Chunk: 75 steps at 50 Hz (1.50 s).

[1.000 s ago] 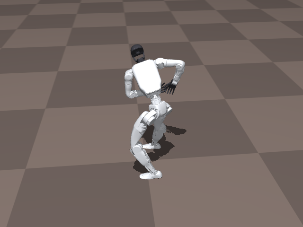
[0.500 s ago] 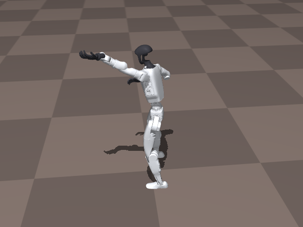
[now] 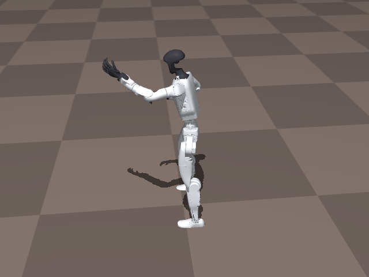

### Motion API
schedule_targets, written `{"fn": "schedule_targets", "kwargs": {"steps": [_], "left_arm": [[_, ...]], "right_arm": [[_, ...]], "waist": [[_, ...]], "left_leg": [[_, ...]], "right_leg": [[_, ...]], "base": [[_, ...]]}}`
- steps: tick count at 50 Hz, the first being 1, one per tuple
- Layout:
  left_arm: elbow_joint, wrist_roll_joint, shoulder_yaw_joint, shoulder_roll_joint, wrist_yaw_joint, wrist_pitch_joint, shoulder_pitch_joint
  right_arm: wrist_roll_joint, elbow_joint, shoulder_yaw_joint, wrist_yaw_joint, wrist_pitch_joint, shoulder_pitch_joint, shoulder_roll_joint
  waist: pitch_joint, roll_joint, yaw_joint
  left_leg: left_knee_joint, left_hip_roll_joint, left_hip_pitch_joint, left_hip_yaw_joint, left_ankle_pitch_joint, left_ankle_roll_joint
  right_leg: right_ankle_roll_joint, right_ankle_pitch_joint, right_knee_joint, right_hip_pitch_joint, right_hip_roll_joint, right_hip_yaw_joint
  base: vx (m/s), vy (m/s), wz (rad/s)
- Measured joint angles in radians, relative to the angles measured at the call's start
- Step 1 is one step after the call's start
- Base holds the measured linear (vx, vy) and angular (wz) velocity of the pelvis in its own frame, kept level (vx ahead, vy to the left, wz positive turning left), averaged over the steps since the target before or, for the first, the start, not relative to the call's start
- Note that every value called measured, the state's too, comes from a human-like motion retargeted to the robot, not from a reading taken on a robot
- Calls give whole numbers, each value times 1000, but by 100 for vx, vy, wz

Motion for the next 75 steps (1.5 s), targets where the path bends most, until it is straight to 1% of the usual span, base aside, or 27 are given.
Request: {"fn": "schedule_targets", "kwargs": {"steps": [5,7,10,12,15,17,18,24,28,33,35,37,40,43,46,50,53,55,57,59,60,62,63,65,66,70,75], "left_arm": [[-224,263,-63,-84,-113,117,244],[-291,444,-121,-117,-170,166,320],[-365,604,-230,-188,-241,217,384],[-398,716,-291,-250,-339,215,464],[-431,666,-382,-351,-352,231,499],[-458,723,-419,-391,-420,209,557],[-470,682,-440,-411,-406,220,559],[-551,606,-509,-416,-430,220,619],[-557,555,-532,-416,-428,225,644],[-547,517,-536,-448,-438,241,658],[-543,554,-526,-455,-454,226,666],[-538,489,-523,-464,-443,241,682],[-537,510,-512,-426,-438,228,687],[-542,475,-501,-332,-432,234,665],[-552,440,-481,-177,-451,243,607],[-534,392,-406,68,-483,220,520],[-395,245,-288,187,-378,170,433],[-217,255,-171,225,-276,103,368],[23,199,-33,214,-112,42,249],[306,95,101,191,51,-1,55],[447,71,176,192,111,-3,-51],[699,100,314,249,178,49,-274],[777,104,332,290,204,71,-357],[871,121,295,346,240,96,-456],[887,127,239,350,244,96,-480],[868,137,29,308,180,82,-540],[804,81,-17,248,98,89,-542]], "right_arm": [[-37,6,14,47,-8,-4,-17],[-57,8,14,70,-17,5,-24],[-86,26,9,66,-12,-5,-37],[-91,15,-4,96,-30,42,-42],[-105,31,6,58,-6,29,-60],[-97,12,11,62,-29,74,-79],[-105,14,25,39,-14,74,-90],[-127,-7,101,-14,-14,126,-172],[-160,-21,123,-49,-12,162,-219],[-213,-47,137,-100,-5,192,-251],[-200,-75,126,-101,-33,189,-271],[-251,-86,137,-126,-15,184,-271],[-247,-115,131,-129,-32,166,-280],[-267,-120,129,-151,-16,167,-261],[-251,-120,118,-138,-15,172,-245],[-201,-130,70,-70,-42,191,-233],[-230,-119,40,-79,-19,191,-199],[-195,-124,8,-88,-44,196,-183],[-188,-113,-11,-123,-40,181,-176],[-193,-86,-8,-157,-18,150,-182],[-187,-77,-4,-162,-18,139,-181],[-193,-63,-9,-162,-27,130,-174],[-192,-56,-18,-167,-25,125,-177],[-188,-44,-34,-182,-21,118,-177],[-184,-36,-42,-191,-18,117,-175],[-161,-10,-48,-188,-14,109,-144],[-147,1,-24,-144,-13,75,-131]], "waist": [[79,7,-101],[109,2,-162],[177,-5,-242],[198,-19,-322],[255,-42,-384],[268,-59,-450],[268,-76,-459],[268,-186,-553],[268,-227,-603],[268,-216,-639],[268,-191,-639],[268,-166,-630],[268,-144,-608],[268,-108,-571],[268,-71,-526],[268,-4,-458],[268,19,-414],[268,48,-397],[252,70,-369],[207,73,-322],[178,74,-303],[121,84,-266],[94,92,-244],[50,108,-200],[32,114,-176],[-29,98,-89],[-78,57,-41]], "left_leg": [[-55,-11,54,67,15,1],[-19,-16,44,98,-10,7],[-35,-15,50,149,7,-5],[139,4,-33,190,-86,6],[99,10,-52,254,-37,-15],[270,60,-144,308,-120,-2],[245,52,-155,335,-93,-13],[411,122,-262,511,-143,-5],[541,175,-338,583,-192,13],[704,237,-476,610,-252,35],[856,316,-580,598,-266,55],[840,301,-607,591,-299,39],[943,346,-673,563,-306,49],[908,316,-662,534,-322,26],[887,288,-628,493,-316,12],[884,279,-560,414,-290,-13],[733,190,-421,362,-267,-34],[771,203,-397,306,-248,-35],[712,179,-336,267,-237,-36],[566,127,-242,249,-211,-35],[533,117,-218,239,-199,-35],[496,111,-197,217,-187,-36],[457,102,-181,209,-177,-35],[399,93,-156,191,-160,-35],[371,89,-145,181,-151,-35],[259,68,-102,128,-114,-34],[150,52,-55,47,-76,-34]], "right_leg": [[0,-14,36,-40,6,87],[0,-17,49,-61,6,122],[0,7,37,-95,25,184],[0,4,46,-122,30,206],[0,68,-5,-186,65,290],[0,68,1,-233,97,318],[0,104,-30,-264,102,361],[0,210,-141,-371,166,525],[0,259,-202,-425,189,590],[0,275,-218,-527,203,626],[0,250,-187,-580,236,609],[0,279,-218,-607,221,625],[0,269,-213,-620,230,602],[0,278,-218,-602,208,588],[0,264,-208,-544,183,550],[0,180,-99,-452,189,454],[0,169,-106,-321,134,391],[0,106,-32,-258,146,308],[0,99,-40,-185,135,255],[0,125,-99,-115,107,230],[0,125,-110,-91,102,212],[0,121,-121,-62,100,176],[0,124,-133,-52,96,164],[0,124,-145,-35,93,138],[0,121,-146,-29,91,124],[0,99,-132,-7,76,66],[0,54,-83,22,56,-15]], "base": [[-8,-1,-70],[-8,-2,-78],[-9,-5,-91],[-6,-5,-86],[-8,-13,-130],[-5,-11,-129],[-7,-13,-160],[-3,-10,-158],[-2,-1,-102],[-8,10,-41],[-8,8,-16],[-15,21,-6],[-10,11,12],[-13,18,41],[-6,13,73],[5,8,99],[8,9,133],[17,0,145],[15,-2,113],[15,-8,74],[17,-8,70],[17,-7,64],[16,-8,52],[15,-8,51],[14,-7,58],[11,-5,77],[7,-3,93]]}}
